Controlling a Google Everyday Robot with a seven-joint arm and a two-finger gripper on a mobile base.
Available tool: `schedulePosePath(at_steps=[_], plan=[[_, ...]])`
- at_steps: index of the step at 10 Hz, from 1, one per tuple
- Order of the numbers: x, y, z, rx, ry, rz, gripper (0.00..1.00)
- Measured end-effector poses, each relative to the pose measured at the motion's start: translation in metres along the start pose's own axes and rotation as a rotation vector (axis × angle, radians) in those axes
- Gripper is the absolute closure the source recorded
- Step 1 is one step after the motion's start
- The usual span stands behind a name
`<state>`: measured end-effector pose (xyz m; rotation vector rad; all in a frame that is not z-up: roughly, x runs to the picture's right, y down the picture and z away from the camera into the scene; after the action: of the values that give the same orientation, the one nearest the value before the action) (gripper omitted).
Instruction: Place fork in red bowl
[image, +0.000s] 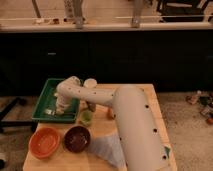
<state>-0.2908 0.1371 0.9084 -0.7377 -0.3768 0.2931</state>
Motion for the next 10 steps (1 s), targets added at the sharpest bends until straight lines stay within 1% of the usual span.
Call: schedulePosePath(at_steps=[5,8,10], plan=[[-0.021,0.007,-0.022,0.017,-0.007,-0.057,1.00],[-0.029,0.013,-0.030,0.024,-0.015,-0.080,1.00],[-0.033,0.016,-0.040,0.030,-0.019,-0.088,1.00]])
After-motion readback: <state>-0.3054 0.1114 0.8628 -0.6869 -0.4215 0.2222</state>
